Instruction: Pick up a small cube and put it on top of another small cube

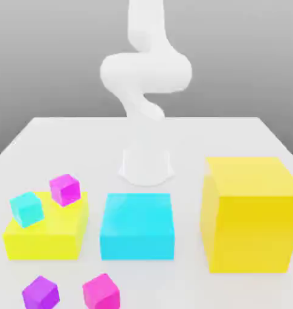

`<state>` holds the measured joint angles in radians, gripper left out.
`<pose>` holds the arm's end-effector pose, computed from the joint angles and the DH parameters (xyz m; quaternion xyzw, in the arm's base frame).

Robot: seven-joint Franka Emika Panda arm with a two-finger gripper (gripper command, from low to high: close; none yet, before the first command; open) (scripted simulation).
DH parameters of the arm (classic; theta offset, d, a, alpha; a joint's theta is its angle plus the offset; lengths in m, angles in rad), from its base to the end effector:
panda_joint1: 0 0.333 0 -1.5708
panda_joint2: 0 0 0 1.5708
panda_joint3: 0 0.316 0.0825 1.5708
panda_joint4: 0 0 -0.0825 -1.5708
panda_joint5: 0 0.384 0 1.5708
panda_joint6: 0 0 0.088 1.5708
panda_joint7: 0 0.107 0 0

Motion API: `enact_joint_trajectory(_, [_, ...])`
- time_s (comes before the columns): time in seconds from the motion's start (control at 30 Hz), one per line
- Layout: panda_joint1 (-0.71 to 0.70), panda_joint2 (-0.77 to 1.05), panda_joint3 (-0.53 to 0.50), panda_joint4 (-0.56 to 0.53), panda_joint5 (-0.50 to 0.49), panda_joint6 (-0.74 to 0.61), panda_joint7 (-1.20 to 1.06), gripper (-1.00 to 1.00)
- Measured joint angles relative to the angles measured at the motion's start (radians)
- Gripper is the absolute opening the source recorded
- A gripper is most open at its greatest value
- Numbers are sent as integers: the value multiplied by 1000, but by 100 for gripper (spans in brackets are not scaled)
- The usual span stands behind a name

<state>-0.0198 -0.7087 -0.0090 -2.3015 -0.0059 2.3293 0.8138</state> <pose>0.3796 -0.0122 0.6805 -0.8518 0.3805 -0.3324 0.1381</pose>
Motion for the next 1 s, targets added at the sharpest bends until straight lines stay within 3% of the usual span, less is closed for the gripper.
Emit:
enact_joint_trajectory(0.5, [-104,549,-85,-9,-1,176,58,0])
enact_joint_trajectory(1.0, [-234,1097,-117,-6,117,368,27,0])
